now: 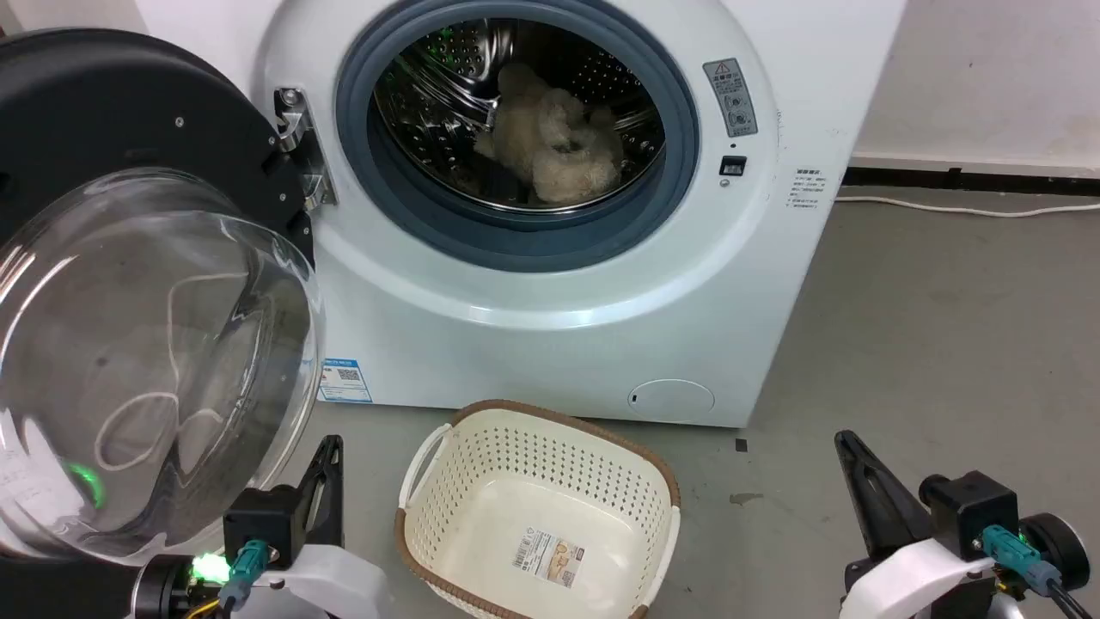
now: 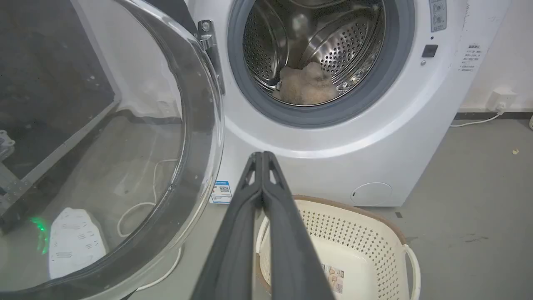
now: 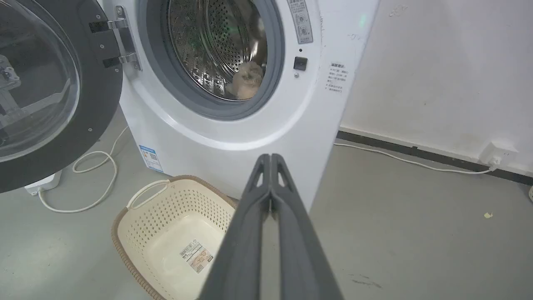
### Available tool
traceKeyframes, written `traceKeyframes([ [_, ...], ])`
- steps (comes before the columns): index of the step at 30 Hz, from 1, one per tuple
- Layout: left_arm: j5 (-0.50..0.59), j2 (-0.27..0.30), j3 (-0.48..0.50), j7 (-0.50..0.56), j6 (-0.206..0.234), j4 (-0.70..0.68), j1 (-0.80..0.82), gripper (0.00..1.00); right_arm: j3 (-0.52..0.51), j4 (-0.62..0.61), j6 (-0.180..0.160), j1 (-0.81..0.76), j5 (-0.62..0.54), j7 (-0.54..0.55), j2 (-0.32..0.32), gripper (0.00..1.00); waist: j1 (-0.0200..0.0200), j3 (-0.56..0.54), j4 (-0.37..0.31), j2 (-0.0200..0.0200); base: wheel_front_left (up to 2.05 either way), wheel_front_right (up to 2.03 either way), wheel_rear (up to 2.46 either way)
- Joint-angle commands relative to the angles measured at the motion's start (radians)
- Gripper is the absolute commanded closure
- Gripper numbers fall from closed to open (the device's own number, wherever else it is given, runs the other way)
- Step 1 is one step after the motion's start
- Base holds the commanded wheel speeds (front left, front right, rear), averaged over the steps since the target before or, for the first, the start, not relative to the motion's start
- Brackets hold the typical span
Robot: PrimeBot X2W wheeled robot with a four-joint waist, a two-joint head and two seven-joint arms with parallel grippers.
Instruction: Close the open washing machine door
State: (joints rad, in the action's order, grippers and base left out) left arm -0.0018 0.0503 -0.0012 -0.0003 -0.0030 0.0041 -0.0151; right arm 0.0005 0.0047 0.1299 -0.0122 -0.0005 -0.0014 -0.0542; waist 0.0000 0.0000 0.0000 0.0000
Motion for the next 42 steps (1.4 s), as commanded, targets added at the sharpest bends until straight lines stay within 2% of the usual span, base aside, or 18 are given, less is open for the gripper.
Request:
traceKeyframes([
  [1,0.002,0.000,0.001,0.000,0.003,-0.004,0.015,1.00,0.000,-0.005,0.001,0.012,0.000,0.001,0.004,1.00,0.0000,0.000,0.000,0.0000,0.00,0.00,0.00],
  [26,0.000,0.000,0.000,0.000,0.000,0.000,0.000,1.00,0.000,0.000,0.000,0.000,0.000,0.000,0.000,1.00,0.0000,0.000,0.000,0.0000,0.00,0.00,0.00],
  [27,0.000,0.000,0.000,0.000,0.000,0.001,0.000,0.00,0.000,0.001,0.000,0.000,0.001,0.000,0.000,0.00,0.0000,0.000,0.000,0.0000,0.00,0.00,0.00],
  [42,-0.007,0.000,-0.013,-0.027,-0.003,0.013,0.005,0.00,-0.008,0.007,0.000,-0.008,0.020,-0.027,0.000,0.00,0.0000,-0.001,0.014,0.0000,0.00,0.00,0.00],
])
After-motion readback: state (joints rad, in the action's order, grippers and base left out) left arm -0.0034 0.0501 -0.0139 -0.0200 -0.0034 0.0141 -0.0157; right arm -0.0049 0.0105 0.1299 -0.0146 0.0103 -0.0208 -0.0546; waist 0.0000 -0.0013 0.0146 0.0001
